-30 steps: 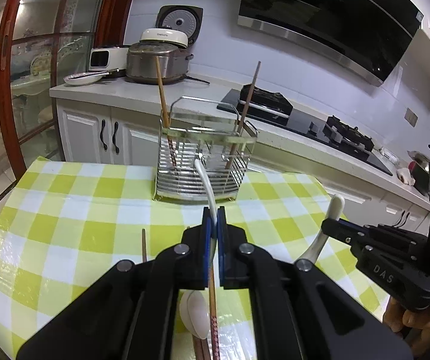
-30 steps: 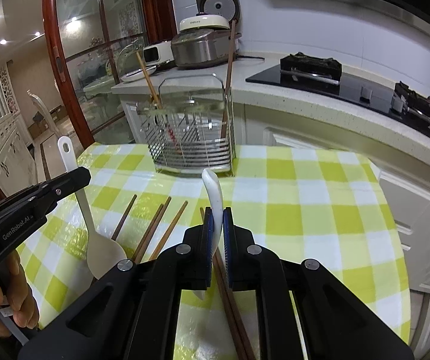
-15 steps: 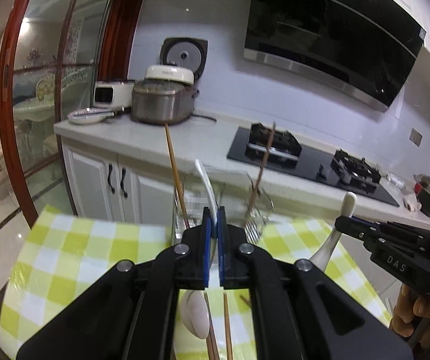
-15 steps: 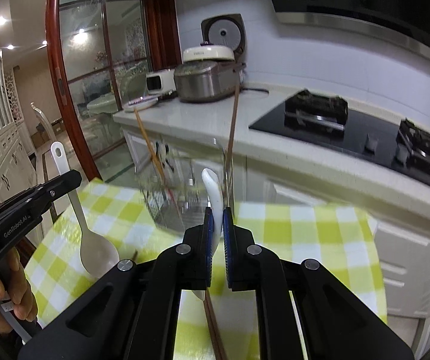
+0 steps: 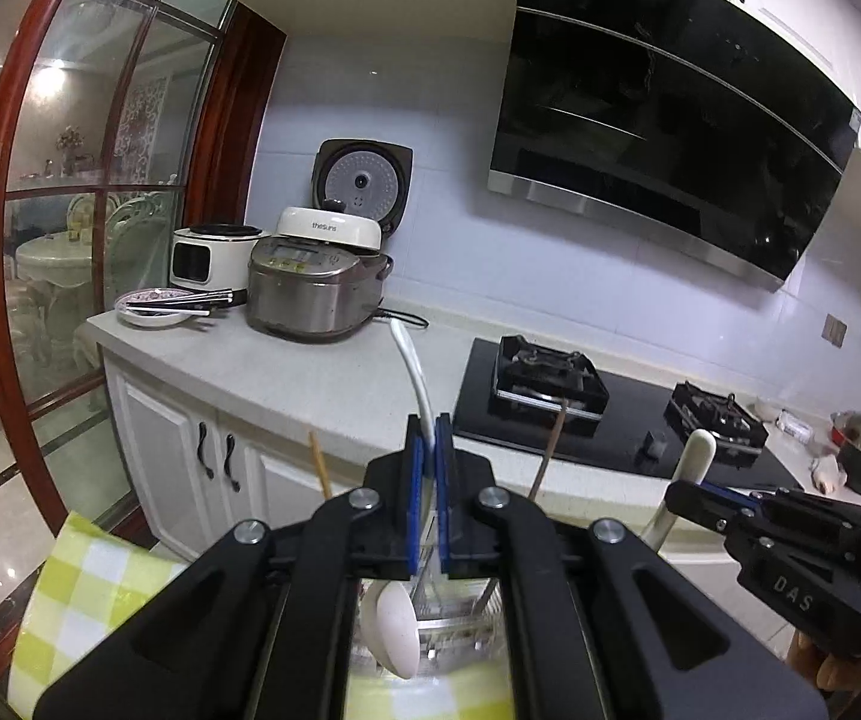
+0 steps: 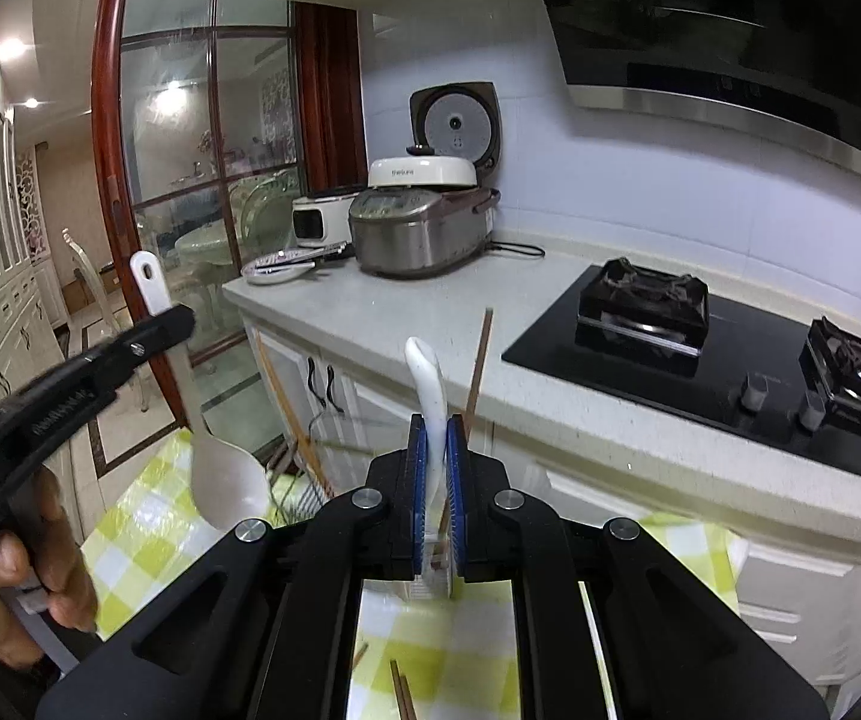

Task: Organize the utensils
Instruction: 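Lift both white spoons and carry them over the wire drying rack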

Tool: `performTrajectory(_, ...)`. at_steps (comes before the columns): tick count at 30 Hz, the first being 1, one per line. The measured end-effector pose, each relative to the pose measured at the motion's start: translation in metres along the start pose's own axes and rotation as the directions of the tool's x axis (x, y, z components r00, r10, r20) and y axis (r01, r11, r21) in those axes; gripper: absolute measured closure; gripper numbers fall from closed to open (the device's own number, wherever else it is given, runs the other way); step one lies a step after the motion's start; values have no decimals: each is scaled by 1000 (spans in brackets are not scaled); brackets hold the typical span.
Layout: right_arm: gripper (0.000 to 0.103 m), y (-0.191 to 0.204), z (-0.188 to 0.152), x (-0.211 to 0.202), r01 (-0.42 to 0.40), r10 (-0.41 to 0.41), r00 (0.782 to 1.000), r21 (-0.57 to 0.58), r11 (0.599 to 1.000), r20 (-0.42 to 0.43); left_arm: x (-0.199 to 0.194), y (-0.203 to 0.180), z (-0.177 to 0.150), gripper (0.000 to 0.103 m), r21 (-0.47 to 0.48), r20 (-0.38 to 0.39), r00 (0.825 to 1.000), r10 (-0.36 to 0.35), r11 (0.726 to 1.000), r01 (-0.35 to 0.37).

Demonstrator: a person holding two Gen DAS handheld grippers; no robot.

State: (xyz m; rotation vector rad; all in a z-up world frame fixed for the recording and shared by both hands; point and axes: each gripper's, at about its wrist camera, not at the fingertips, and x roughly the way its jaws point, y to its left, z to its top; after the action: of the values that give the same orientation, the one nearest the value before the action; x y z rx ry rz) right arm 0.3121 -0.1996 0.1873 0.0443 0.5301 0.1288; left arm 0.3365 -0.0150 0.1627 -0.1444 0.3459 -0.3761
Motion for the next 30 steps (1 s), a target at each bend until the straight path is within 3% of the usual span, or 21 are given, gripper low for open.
performTrajectory(9,94,5,18,32,-4,4,1000,-9,1000,13,42,11,-9,99,-24,-5,1000,2,1000,-2)
performTrajectory(30,94,-4,-26,116,-12,12,999,-4,1000,-36,86,23,-67,99,4,-92,996,-8,1000,8)
